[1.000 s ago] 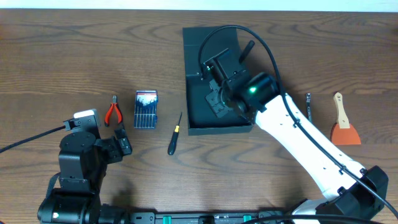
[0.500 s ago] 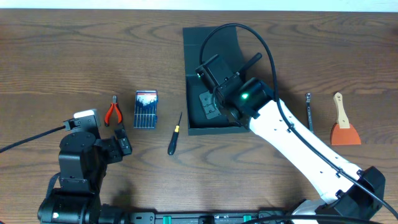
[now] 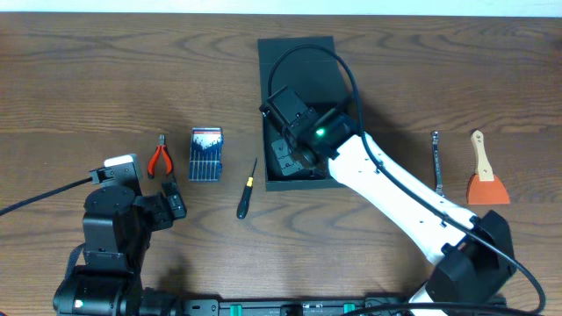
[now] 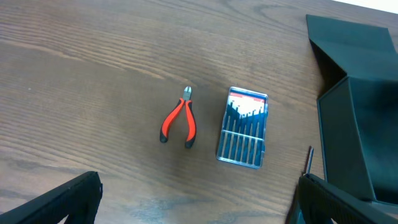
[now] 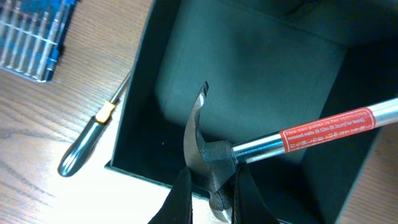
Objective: Pack container
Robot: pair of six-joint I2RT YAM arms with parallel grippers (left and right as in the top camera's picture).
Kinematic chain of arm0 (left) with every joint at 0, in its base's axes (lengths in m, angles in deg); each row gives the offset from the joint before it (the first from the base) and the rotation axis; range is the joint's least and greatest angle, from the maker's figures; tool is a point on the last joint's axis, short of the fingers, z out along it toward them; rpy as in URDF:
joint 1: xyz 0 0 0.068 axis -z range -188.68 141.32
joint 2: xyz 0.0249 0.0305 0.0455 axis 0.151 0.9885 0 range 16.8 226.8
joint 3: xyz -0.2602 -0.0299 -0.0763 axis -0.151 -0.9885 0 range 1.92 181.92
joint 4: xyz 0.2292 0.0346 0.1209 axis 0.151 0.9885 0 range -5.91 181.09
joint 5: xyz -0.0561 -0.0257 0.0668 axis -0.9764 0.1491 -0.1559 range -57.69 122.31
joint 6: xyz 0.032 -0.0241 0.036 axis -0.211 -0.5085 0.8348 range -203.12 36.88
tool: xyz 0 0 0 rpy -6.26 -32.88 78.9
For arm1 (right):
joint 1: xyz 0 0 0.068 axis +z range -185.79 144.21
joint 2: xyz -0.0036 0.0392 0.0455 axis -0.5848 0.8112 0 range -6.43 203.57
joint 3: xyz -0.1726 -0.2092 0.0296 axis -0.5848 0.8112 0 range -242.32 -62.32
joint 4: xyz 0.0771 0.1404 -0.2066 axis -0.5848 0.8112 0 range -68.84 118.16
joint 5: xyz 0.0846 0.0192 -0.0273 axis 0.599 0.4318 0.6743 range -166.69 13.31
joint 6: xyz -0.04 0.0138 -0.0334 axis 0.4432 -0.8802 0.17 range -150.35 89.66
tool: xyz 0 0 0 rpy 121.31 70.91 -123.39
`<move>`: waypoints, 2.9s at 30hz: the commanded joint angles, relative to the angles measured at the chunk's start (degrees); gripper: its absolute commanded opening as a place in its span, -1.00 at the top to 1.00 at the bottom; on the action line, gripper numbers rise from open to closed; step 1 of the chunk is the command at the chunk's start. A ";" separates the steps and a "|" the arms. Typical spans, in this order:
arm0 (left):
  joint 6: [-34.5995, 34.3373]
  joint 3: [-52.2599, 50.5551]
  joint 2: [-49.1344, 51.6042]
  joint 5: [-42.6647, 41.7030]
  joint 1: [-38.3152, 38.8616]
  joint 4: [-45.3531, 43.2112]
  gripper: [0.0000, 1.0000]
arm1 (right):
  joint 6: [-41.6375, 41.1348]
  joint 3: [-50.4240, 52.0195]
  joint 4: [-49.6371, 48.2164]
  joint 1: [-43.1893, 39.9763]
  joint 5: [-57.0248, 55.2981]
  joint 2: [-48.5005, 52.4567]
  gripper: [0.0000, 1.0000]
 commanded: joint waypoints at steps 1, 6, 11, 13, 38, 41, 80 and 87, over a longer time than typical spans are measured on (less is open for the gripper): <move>-0.74 1.49 0.04 -0.57 -0.17 -0.07 -0.97 | -2.05 -0.37 0.02 0.48 -0.55 1.40 0.98; -0.74 1.49 0.04 -0.57 -0.17 -0.09 -0.97 | -2.49 -0.37 -0.22 0.48 0.59 2.51 0.99; -0.74 1.49 0.04 -0.57 -0.17 -0.07 -0.97 | -2.49 -0.37 -0.28 0.48 0.98 3.89 0.99; -0.74 1.49 0.04 -0.59 -0.17 -0.07 -0.97 | -2.47 -0.37 -0.35 0.48 1.29 4.50 0.97; -0.74 1.49 0.04 -0.57 -0.17 -0.07 -0.97 | -2.40 -0.37 -1.25 0.42 1.77 5.40 0.97; -0.74 1.49 0.04 -0.57 -0.17 -0.07 -0.97 | -2.43 -0.37 -1.25 0.28 1.75 5.40 0.97; -0.76 1.49 0.04 -0.59 -0.17 -0.07 -0.97 | 7.74 -5.66 -13.70 -15.76 2.03 5.40 0.98; -0.76 1.49 0.04 -0.59 -0.17 -0.07 -0.97 | 7.89 -12.61 -14.16 -19.85 3.10 5.44 0.98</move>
